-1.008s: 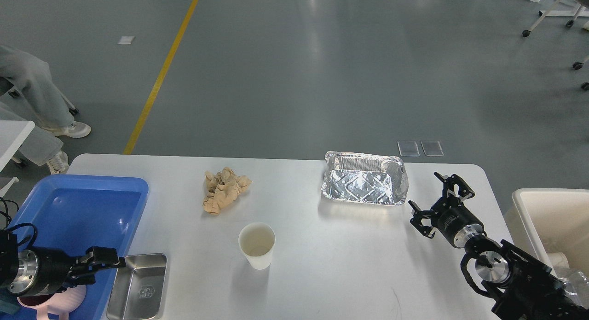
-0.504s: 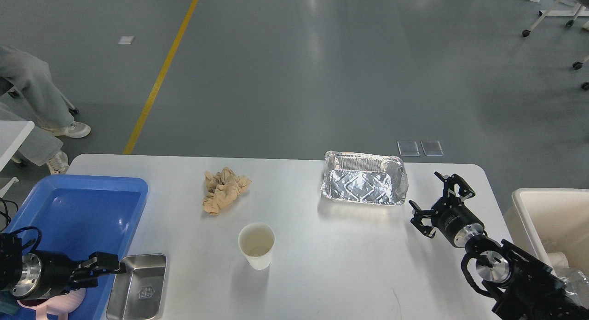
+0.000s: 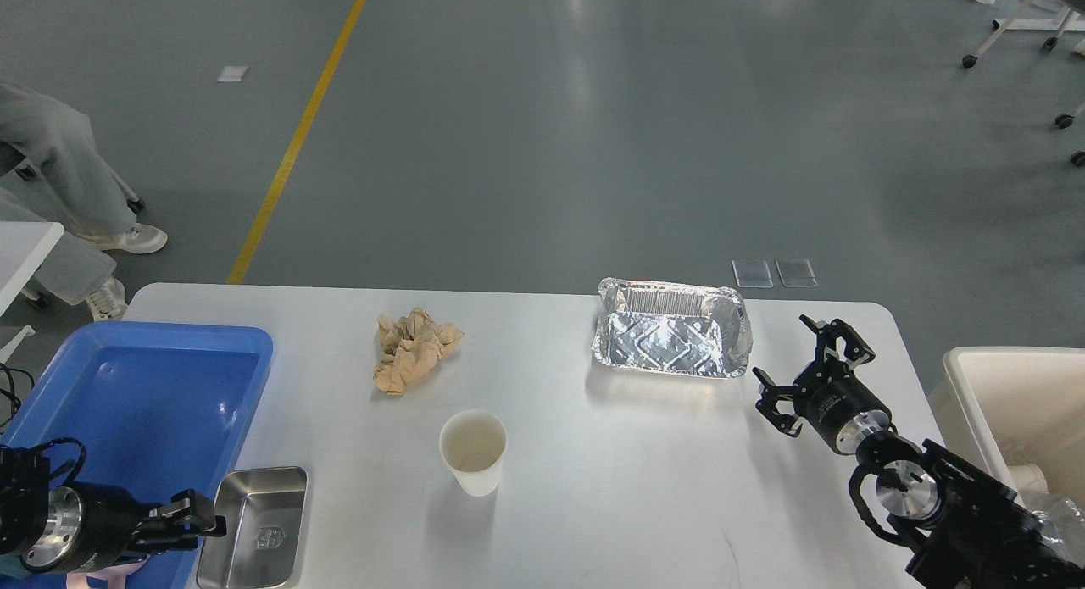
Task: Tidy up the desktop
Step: 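Grasp the edge of the small steel tray with the left gripper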
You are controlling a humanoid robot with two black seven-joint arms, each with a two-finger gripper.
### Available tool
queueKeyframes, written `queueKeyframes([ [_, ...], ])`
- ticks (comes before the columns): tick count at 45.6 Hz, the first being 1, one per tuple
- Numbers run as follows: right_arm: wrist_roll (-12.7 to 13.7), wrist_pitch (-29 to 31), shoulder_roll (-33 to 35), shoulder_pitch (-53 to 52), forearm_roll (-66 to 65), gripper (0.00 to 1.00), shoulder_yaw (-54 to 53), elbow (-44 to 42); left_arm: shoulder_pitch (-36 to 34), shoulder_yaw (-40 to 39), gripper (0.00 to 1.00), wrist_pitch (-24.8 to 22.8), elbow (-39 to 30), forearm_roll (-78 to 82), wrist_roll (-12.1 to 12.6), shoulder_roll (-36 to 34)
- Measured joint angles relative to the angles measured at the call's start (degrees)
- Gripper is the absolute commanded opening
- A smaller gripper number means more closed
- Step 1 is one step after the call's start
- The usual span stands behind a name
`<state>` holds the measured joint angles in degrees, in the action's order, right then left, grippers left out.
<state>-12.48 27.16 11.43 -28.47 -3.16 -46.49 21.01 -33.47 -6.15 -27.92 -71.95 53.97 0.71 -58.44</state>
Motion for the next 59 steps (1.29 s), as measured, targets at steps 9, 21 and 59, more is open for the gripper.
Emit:
queueKeyframes([
  [9,0.0,0.0,0.0,0.1,0.0,1.00,0.0,0.0,0.0,0.0,0.23,-1.1,1.1,0.0,0.0,0.2],
  [21,0.0,0.0,0.0,0.1,0.0,1.00,0.0,0.0,0.3,0.0,0.17,-2.0,2.2,0.0,-0.1,1.1],
  [59,0.0,0.0,0.0,0.3,0.0,1.00,0.0,0.0,-0.5,-0.7,0.00,-3.0,3.0,-0.2,-2.1,2.1],
])
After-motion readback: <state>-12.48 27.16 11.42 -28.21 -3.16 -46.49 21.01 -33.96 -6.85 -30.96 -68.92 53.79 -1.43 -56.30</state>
